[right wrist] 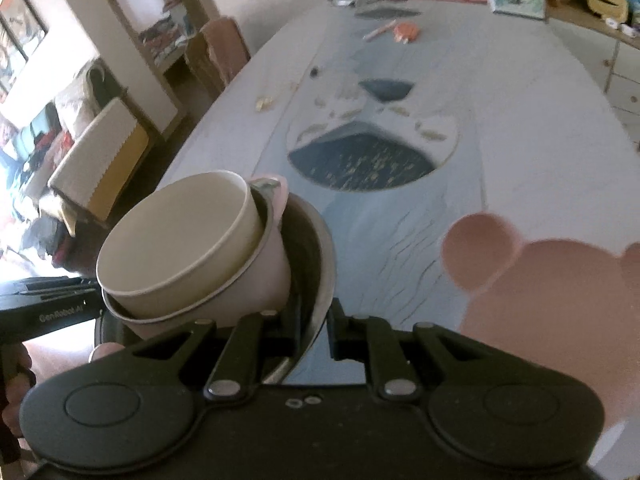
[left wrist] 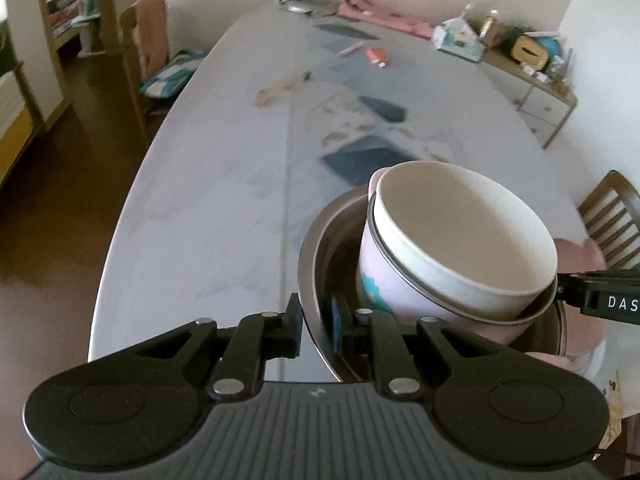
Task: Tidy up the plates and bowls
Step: 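Lift the whole dish stack with both grippers and carry it along the table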
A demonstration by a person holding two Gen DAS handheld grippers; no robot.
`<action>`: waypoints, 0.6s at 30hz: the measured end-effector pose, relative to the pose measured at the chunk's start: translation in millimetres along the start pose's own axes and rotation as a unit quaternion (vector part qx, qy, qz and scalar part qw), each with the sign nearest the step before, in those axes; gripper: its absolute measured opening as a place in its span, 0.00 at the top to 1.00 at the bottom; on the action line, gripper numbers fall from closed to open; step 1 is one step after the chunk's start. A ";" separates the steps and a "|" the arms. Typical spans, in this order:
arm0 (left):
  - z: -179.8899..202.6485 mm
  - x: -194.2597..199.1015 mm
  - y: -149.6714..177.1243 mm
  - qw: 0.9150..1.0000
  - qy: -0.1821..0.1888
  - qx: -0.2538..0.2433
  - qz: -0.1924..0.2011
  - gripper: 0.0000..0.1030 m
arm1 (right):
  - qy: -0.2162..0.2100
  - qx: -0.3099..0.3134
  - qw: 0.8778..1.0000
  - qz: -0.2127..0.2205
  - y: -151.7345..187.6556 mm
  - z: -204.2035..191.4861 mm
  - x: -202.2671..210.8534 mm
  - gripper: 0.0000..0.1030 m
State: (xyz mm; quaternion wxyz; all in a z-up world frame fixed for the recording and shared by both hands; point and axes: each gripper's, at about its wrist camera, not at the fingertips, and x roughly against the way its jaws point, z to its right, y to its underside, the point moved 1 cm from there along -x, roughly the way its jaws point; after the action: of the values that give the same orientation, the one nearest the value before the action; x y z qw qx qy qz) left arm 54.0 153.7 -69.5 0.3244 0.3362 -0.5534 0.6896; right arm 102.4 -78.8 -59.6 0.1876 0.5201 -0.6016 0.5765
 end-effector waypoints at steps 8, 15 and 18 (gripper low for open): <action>59.7 8.2 -28.7 0.997 0.044 -0.054 0.025 0.88 | 0.027 -0.030 0.998 0.052 -8.9 36.4 51.3 0.87; 123.2 -6.1 -38.2 0.990 0.083 -0.106 0.028 0.88 | 0.067 -0.062 0.993 0.073 -1.8 83.8 81.4 0.87; 148.4 -16.8 -39.4 0.987 0.094 -0.125 0.026 0.88 | 0.081 -0.076 0.991 0.079 4.4 105.8 87.1 0.87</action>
State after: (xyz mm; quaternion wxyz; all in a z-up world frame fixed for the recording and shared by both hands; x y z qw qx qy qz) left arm 111.2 13.8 -37.9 0.3965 0.2123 -0.6107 0.6517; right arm 104.4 -209.5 -17.9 0.2287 0.4070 -0.6656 0.5822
